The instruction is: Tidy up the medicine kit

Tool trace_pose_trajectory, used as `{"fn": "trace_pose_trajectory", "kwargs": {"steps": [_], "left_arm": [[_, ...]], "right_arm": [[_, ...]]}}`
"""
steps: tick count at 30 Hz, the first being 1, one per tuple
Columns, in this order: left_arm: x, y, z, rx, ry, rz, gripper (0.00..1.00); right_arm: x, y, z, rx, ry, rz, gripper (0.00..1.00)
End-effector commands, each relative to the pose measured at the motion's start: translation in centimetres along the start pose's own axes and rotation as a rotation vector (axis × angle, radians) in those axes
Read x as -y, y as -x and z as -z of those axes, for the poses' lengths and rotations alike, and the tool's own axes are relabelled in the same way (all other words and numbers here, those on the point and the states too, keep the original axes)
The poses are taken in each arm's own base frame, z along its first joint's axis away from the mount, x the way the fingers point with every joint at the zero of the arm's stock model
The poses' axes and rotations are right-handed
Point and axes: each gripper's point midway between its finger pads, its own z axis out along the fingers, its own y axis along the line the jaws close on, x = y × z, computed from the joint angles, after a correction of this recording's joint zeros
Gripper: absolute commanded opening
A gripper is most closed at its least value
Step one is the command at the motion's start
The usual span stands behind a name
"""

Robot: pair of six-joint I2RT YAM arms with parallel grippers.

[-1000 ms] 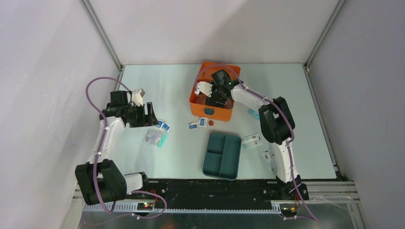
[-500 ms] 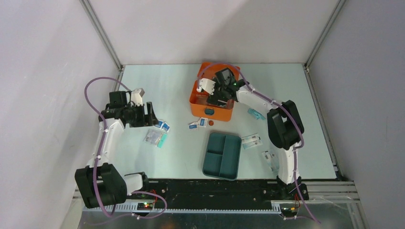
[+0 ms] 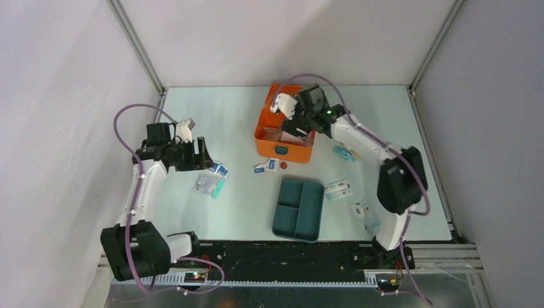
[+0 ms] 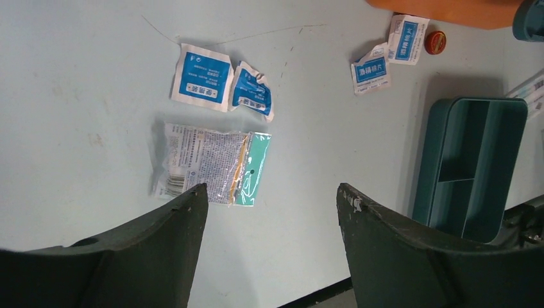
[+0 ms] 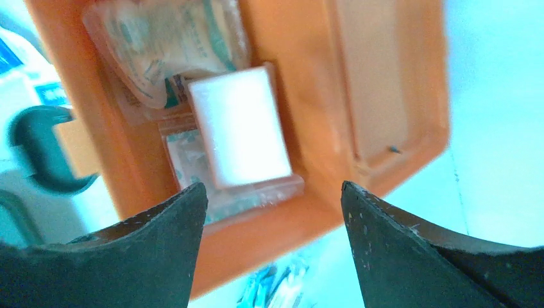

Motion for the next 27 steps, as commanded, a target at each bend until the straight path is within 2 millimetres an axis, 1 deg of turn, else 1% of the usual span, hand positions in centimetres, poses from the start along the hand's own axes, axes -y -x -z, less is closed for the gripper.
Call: {"fn": "trace_pose_trajectory", "kwargs": {"steps": [1, 2, 3, 4, 5, 6, 7, 8, 9, 10, 11, 12, 13, 14, 15, 16, 17, 18, 19, 20, 21, 22, 23, 24, 25, 26, 27], "left_arm": [[1.2, 1.9, 0.4, 0.046, -0.062, -0.022, 0.77], [1.9, 2.4, 0.6, 0.058, -0.085, -0.035, 0.77], [2.3, 2.7, 0.9, 0.069, -0.096, -0.048, 0.77], [2.9, 3.0, 1.1, 0.079, -0.115, -0.065, 0.77], [3.3, 3.3, 1.4, 0.093, -0.121, -0.081, 0.77], [3.7, 3.6, 1.7, 0.105, -0.130, -0.103, 0.77], [4.1, 3.9, 2.0, 0.120, -0.133, -0.120, 0.76], [4.6, 4.3, 2.3, 0.133, -0.139, -0.140, 0.76], [4.9, 4.6, 2.6, 0.151, -0.139, -0.151, 0.76], [5.6, 5.0, 3.0, 0.165, -0.150, -0.168, 0.76], [6.2, 5.4, 3.5, 0.188, -0.162, -0.177, 0.76], [7.0, 5.9, 4.2, 0.217, -0.176, -0.201, 0.76], [7.9, 5.9, 4.6, 0.228, -0.195, -0.213, 0.76], [8.5, 6.1, 5.3, 0.257, -0.206, -0.231, 0.76], [9.0, 5.8, 5.5, 0.262, -0.219, -0.240, 0.76], [9.5, 5.8, 6.3, 0.293, -0.229, -0.259, 0.76], [9.7, 5.5, 6.3, 0.295, -0.235, -0.256, 0.76], [10.2, 5.4, 7.1, 0.322, -0.248, -0.269, 0.76], [10.2, 4.9, 7.0, 0.319, -0.255, -0.265, 0.76], [10.6, 4.7, 7.6, 0.339, -0.265, -0.278, 0.76], [11.0, 3.9, 7.4, 0.328, -0.282, -0.291, 0.77], [11.3, 3.7, 7.9, 0.344, -0.286, -0.311, 0.77], [11.3, 3.3, 7.7, 0.341, -0.288, -0.317, 0.77], [11.3, 3.1, 8.0, 0.353, -0.286, -0.336, 0.77], [11.2, 2.7, 7.8, 0.348, -0.286, -0.340, 0.78], [11.2, 2.6, 7.8, 0.352, -0.282, -0.350, 0.78], [11.0, 2.3, 7.6, 0.345, -0.278, -0.350, 0.78]], "right_arm": [[3.7, 5.2, 9.5, 0.219, -0.126, -0.198, 0.80], [4.3, 4.9, 11.3, 0.241, -0.148, -0.236, 0.80], [4.2, 4.9, 12.0, 0.259, -0.138, -0.294, 0.80], [4.7, 4.0, 13.4, 0.268, -0.157, -0.329, 0.80], [4.6, 3.7, 13.9, 0.282, -0.149, -0.367, 0.79], [5.0, 2.3, 14.8, 0.281, -0.173, -0.391, 0.78], [4.5, 0.9, 14.4, 0.259, -0.167, -0.416, 0.75], [5.3, -0.4, 15.1, 0.251, -0.196, -0.442, 0.74], [5.5, -2.5, 15.0, 0.221, -0.200, -0.484, 0.69], [4.8, -3.4, 14.8, 0.203, -0.162, -0.512, 0.62], [5.1, -5.2, 14.7, 0.175, -0.157, -0.551, 0.59], [4.3, -6.2, 14.1, 0.150, -0.107, -0.586, 0.53], [4.4, -7.8, 13.5, 0.114, -0.097, -0.621, 0.51], [4.0, -8.8, 13.0, 0.083, -0.082, -0.638, 0.50], [3.8, -10.1, 12.1, 0.043, -0.072, -0.656, 0.50], [3.9, -10.9, 11.5, 0.014, -0.079, -0.654, 0.51], [3.7, -12.1, 10.3, -0.027, -0.065, -0.658, 0.51], [4.0, -12.9, 9.8, -0.057, -0.081, -0.651, 0.52], [3.8, -14.0, 8.4, -0.095, -0.070, -0.658, 0.52], [4.4, -14.6, 8.1, -0.115, -0.085, -0.651, 0.53], [4.1, -15.6, 6.8, -0.151, -0.069, -0.658, 0.53], [4.8, -15.9, 6.6, -0.167, -0.086, -0.652, 0.53], [4.5, -17.1, 5.5, -0.208, -0.071, -0.661, 0.53], [5.4, -17.5, 5.2, -0.226, -0.096, -0.658, 0.53], [5.1, -18.5, 4.3, -0.264, -0.089, -0.664, 0.53], [5.2, -19.1, 3.5, -0.280, -0.085, -0.670, 0.52], [5.3, -19.5, 3.1, -0.288, -0.082, -0.670, 0.52]]}}
